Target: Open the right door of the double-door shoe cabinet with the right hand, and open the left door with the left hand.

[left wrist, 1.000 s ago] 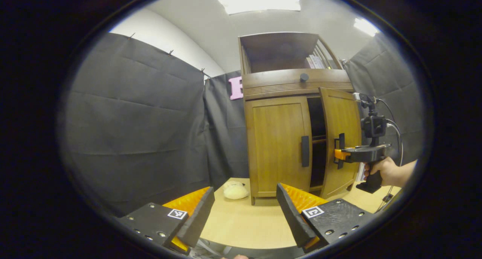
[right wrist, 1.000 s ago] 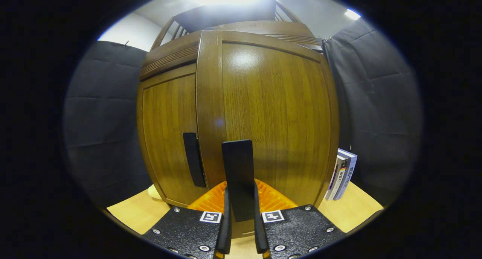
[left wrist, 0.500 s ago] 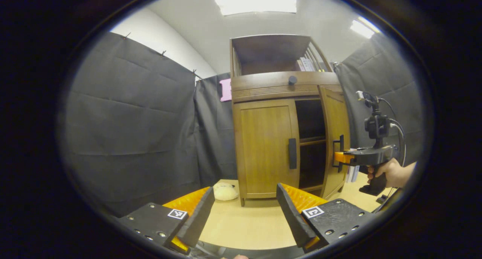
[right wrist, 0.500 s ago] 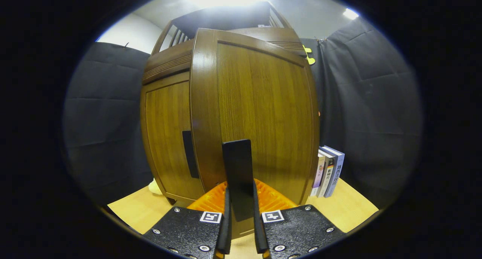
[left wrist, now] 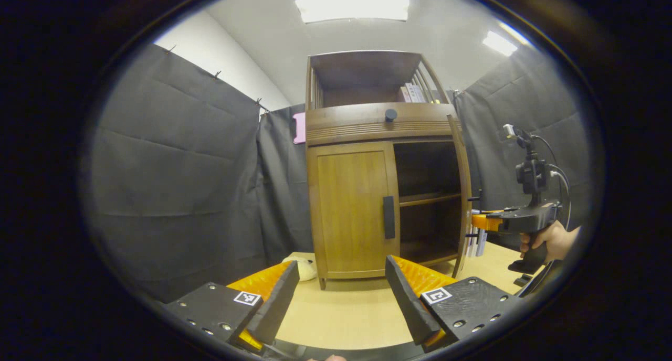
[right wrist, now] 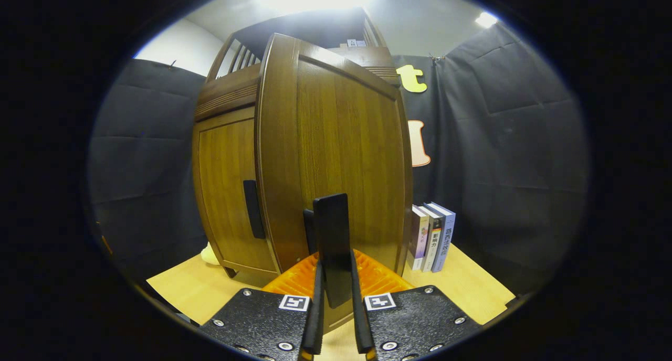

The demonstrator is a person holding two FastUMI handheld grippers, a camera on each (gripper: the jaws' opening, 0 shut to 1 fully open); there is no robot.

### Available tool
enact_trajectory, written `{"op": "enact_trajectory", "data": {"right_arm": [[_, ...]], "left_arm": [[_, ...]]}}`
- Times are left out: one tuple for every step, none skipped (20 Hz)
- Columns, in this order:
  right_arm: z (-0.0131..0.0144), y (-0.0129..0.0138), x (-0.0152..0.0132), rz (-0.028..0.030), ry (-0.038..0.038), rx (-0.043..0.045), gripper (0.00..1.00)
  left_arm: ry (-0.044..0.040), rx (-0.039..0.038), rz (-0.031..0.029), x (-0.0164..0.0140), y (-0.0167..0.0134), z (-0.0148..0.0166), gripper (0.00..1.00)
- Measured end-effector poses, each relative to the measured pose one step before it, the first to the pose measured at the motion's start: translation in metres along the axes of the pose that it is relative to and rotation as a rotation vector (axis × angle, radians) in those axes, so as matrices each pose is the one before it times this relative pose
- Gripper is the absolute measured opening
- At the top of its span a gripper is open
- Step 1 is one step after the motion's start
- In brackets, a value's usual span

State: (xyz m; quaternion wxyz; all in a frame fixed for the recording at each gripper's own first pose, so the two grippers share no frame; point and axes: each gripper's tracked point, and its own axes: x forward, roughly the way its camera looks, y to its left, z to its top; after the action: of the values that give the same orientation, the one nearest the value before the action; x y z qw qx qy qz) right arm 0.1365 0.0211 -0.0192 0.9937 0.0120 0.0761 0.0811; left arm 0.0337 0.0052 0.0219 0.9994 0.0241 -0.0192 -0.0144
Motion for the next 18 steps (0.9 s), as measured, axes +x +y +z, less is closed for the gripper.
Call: {"op": "enact_trajectory", "data": {"right_arm": [[-0.00016,-0.00418,-0.00302,-0.00650,0.00359,-0.00266,0.23],[0.00012,-0.00377,-0.00205,-0.00626,0.00204,-0.00235,0.24],[-0.00049,-0.00358,-0.00229,-0.00559,0.00293,-0.00211,0.24],[0.00058,-0.00316,-0.00245,-0.00428,0.00253,-0.00198,0.23],[-0.00020,-0.00296,-0.00272,-0.00503,0.00103,-0.00085,0.23],[0.00047,-0.00359,-0.00257,-0.00740,0.00049,0.00074,0.24],[0.00009,-0.00469,-0.00202,-0.00966,-0.00069,0.00186,0.24],[-0.00008,-0.00522,-0.00231,-0.01077,-0.00084,0.00171,0.24],[0.00015,-0.00471,-0.00247,-0.01030,-0.00055,0.00261,0.24],[-0.00305,-0.00758,-0.00252,-0.00857,0.00122,0.00171,0.24],[0.00031,-0.00457,-0.00185,-0.00762,0.00030,0.00022,0.24],[0.00143,-0.00398,-0.00189,-0.00748,-0.00272,-0.00207,0.24],[-0.00049,-0.00296,-0.00111,-0.00380,0.00104,-0.00685,0.24],[-0.00124,-0.00377,-0.00166,-0.01122,0.00248,-0.01269,0.24],[0.00054,-0.00632,-0.00238,-0.01471,-0.00221,-0.01600,0.24],[0.00020,-0.00501,-0.00237,-0.01072,-0.00253,-0.00851,0.22],[-0.00007,-0.00370,-0.00263,-0.01032,-0.00262,-0.00067,0.22],[0.00055,-0.00423,-0.00164,-0.00709,-0.00264,0.00006,0.23]], "left_arm": [[0.00029,-0.00228,-0.00981,0.00028,-0.00127,0.00041,1.00],[-0.00189,-0.00167,-0.01107,0.00072,-0.00100,-0.00025,1.00],[-0.00246,-0.00120,-0.01074,0.00077,-0.00154,0.00010,1.00],[-0.00349,0.00045,-0.01058,0.00149,-0.00071,-0.00007,1.00],[-0.00239,0.00084,-0.00901,0.00046,-0.00032,0.00134,1.00],[-0.00127,0.00142,-0.00688,0.00034,0.00028,0.00072,1.00],[0.00030,0.00067,-0.00444,0.00079,-0.00018,-0.00023,1.00],[0.00119,-0.00074,-0.00323,0.00058,-0.00077,-0.00005,1.00],[0.00014,-0.00139,-0.00222,0.00006,-0.00034,0.00053,1.00],[0.00097,-0.00061,-0.00163,0.00032,0.00003,-0.00030,1.00],[0.00066,-0.00052,-0.00167,0.00032,-0.00057,0.00013,1.00],[0.00103,-0.00016,-0.00101,-0.00039,0.00022,-0.00015,1.00],[-0.00044,-0.00070,-0.00189,0.00035,-0.00048,0.00030,1.00],[0.00054,-0.00180,-0.00272,-0.00025,0.00016,-0.00009,1.00],[0.00105,-0.00162,-0.00288,-0.00021,-0.00062,0.00029,1.00],[-0.00017,-0.00045,-0.00318,-0.00015,0.00014,0.00002,1.00],[-0.00103,0.00127,-0.00278,-0.00002,-0.00032,0.00054,1.00],[-0.00140,0.00159,-0.00341,0.00022,0.00008,0.00017,1.00]]}}
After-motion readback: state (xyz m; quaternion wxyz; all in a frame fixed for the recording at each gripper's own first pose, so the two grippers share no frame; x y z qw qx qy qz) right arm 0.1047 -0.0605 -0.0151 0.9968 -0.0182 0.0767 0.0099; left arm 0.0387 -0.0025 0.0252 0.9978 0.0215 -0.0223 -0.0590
